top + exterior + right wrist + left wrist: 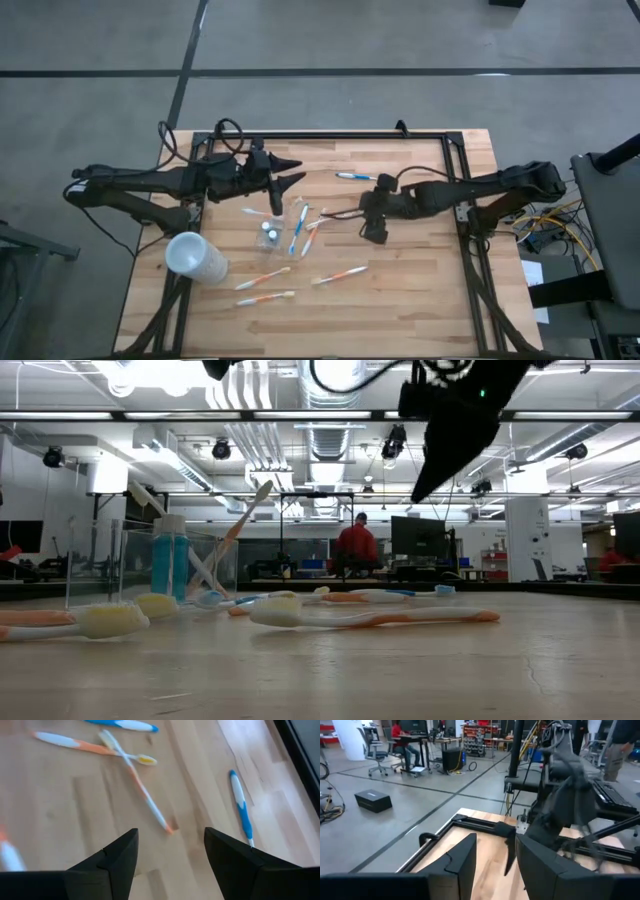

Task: Pick & Place toothbrushing station
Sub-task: Put the orange toothbrush into the transparent organizer

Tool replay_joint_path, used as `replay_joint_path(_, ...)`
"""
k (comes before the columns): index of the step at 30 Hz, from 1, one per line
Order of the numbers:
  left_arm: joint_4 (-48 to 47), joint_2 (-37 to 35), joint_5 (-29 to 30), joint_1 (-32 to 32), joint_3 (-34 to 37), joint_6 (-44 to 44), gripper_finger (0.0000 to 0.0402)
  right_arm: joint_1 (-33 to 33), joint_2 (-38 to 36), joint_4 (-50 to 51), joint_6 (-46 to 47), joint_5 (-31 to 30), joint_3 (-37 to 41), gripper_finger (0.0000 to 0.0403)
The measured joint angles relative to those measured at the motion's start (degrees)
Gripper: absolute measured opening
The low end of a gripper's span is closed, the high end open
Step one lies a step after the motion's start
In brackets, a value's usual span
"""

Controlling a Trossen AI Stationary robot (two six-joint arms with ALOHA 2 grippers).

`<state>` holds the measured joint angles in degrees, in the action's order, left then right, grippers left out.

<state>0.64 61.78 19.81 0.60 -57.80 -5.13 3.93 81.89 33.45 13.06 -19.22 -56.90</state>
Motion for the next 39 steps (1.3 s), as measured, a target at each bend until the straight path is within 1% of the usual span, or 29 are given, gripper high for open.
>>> replay_joint_path(7,0.0,-0.1,2.7,-0.1,0.0,3.8,0.0142,-2.0,0.0,-13.6,-0.4,0.4,8.8,0.0219)
replay_joint_path(9,0.0,-0.3,2.7,-0.1,0.0,5.1,0.0142,-2.0,0.0,-17.8,-2.2,0.4,11.0,0.0219)
replay_joint_path(13,0.0,-0.9,2.7,-0.1,-0.1,6.6,0.0142,-2.0,0.0,-26.6,-10.7,3.2,15.5,0.0219)
replay_joint_path(15,0.0,-1.1,2.7,-0.1,-0.1,6.7,0.0142,-2.0,0.0,-30.8,-13.3,3.3,17.7,0.0219)
replay_joint_path(17,0.0,-1.2,2.7,-0.1,-0.1,6.6,0.0142,-2.0,0.0,-34.2,-14.5,3.3,19.7,0.0219)
replay_joint_path(22,0.4,-1.2,2.7,-0.1,-0.1,6.3,0.0142,-2.5,0.0,-43.4,-13.9,3.4,23.9,0.0219)
replay_joint_path(24,0.5,-1.2,2.7,-0.1,-0.1,6.3,0.0142,-3.0,0.0,-45.6,-13.9,3.4,25.2,0.0219)
replay_joint_path(27,1.6,-1.2,2.6,-0.1,-0.1,6.4,0.0142,-3.8,0.0,-46.1,-13.8,3.4,26.3,0.0219)
replay_joint_path(33,1.9,-1.2,2.6,-0.1,-0.1,6.8,0.0142,-5.7,0.2,-46.8,-13.9,6.9,27.7,0.0219)
replay_joint_path(39,1.9,-1.2,2.8,-0.1,-0.1,6.8,0.0142,-7.3,4.2,-54.6,-15.0,9.1,28.3,0.0219)
